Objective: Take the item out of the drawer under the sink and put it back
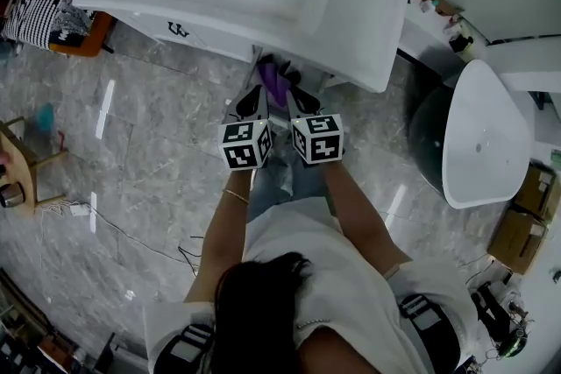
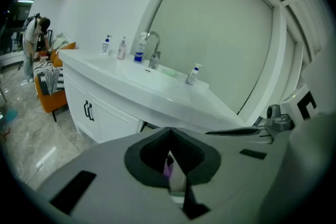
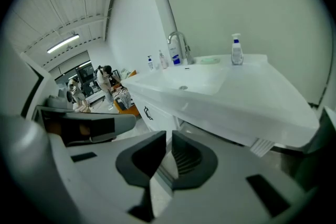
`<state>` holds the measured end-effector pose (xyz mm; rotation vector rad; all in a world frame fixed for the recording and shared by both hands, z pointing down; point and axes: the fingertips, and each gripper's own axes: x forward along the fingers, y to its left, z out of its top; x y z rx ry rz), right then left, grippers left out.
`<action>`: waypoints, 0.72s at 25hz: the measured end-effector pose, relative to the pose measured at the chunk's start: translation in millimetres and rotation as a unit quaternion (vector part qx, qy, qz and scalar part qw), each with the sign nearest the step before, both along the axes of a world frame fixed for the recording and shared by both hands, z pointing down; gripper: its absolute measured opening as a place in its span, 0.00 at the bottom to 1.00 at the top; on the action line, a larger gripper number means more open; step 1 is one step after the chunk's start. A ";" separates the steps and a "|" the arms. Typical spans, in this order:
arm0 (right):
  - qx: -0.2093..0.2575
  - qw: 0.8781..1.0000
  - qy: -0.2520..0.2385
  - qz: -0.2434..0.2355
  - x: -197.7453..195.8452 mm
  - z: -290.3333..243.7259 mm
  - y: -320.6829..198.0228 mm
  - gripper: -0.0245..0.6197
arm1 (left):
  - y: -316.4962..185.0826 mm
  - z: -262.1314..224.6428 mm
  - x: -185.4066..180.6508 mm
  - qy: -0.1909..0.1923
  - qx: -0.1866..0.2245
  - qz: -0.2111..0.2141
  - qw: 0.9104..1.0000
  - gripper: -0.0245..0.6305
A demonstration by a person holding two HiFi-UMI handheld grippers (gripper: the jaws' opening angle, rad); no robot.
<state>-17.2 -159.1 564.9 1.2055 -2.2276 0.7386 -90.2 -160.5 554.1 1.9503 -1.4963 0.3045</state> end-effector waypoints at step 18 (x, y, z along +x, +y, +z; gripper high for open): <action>-0.090 0.996 0.002 -0.016 -14.8 97.1 -19.7 0.31 | -35.9 75.5 -18.6 -0.017 -0.041 0.002 0.999 0.04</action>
